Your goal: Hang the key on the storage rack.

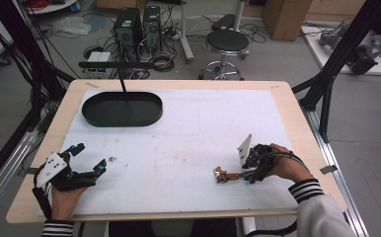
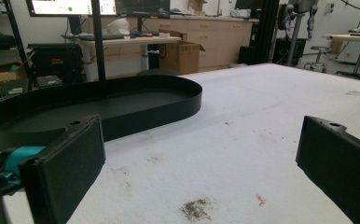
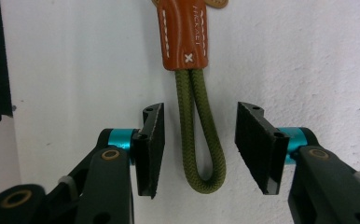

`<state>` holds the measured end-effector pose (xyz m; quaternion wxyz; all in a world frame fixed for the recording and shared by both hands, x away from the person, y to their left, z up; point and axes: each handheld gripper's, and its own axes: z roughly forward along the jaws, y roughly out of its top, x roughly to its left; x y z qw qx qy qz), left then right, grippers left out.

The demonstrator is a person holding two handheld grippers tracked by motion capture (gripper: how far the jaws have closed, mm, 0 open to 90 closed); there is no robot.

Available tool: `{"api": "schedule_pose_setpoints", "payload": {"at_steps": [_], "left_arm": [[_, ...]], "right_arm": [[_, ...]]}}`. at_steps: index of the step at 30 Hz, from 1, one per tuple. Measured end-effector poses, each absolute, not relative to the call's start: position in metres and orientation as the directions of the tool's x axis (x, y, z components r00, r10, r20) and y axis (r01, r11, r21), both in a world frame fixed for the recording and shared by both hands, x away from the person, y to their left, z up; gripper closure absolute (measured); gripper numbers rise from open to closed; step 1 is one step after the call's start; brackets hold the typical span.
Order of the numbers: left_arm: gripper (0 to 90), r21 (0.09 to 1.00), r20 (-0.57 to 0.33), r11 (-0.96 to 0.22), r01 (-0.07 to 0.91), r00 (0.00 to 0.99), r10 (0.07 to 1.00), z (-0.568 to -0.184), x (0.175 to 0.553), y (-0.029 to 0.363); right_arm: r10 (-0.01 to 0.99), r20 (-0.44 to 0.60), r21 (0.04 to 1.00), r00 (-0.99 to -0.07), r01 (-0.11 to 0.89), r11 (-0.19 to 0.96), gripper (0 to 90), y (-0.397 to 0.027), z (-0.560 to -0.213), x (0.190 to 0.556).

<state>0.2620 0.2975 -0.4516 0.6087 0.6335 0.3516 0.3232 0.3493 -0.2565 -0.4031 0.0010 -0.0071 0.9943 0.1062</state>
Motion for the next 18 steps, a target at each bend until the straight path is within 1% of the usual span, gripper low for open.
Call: {"api": "schedule_pose_setpoints", "payload": {"at_steps": [6,11,15,16,18], "left_arm": [[1.7,0.999,-0.021,-0.009,0.052,0.543,0.840,-0.4517,0.2622,0.2973],[1.7,0.999,-0.023,-0.007,0.053,0.544,0.839,-0.4517,0.2622,0.2975],[1.7,0.999,-0.021,-0.009,0.052,0.544,0.839,-0.4517,0.2622,0.2974],[1.7,0.999,-0.021,-0.009,0.053,0.544,0.839,-0.4517,0.2622,0.2974],[1.7,0.999,-0.022,-0.008,0.053,0.544,0.839,-0.4517,0.2623,0.2975]], "right_arm": [[-0.018,-0.002,0.203,-1.000,-0.018,0.979,58.5,-0.2565,-0.4027,0.3496],[-0.020,0.007,0.191,-1.000,-0.019,0.981,59.7,-0.2557,-0.4044,0.3500],[-0.033,0.006,0.182,-0.999,-0.031,0.983,65.2,-0.2546,-0.4054,0.3509],[-0.029,0.009,0.184,-1.000,-0.027,0.983,69.7,-0.2543,-0.4052,0.3504],[-0.040,0.003,0.176,-0.999,-0.039,0.984,72.6,-0.2536,-0.4052,0.3495]]}}
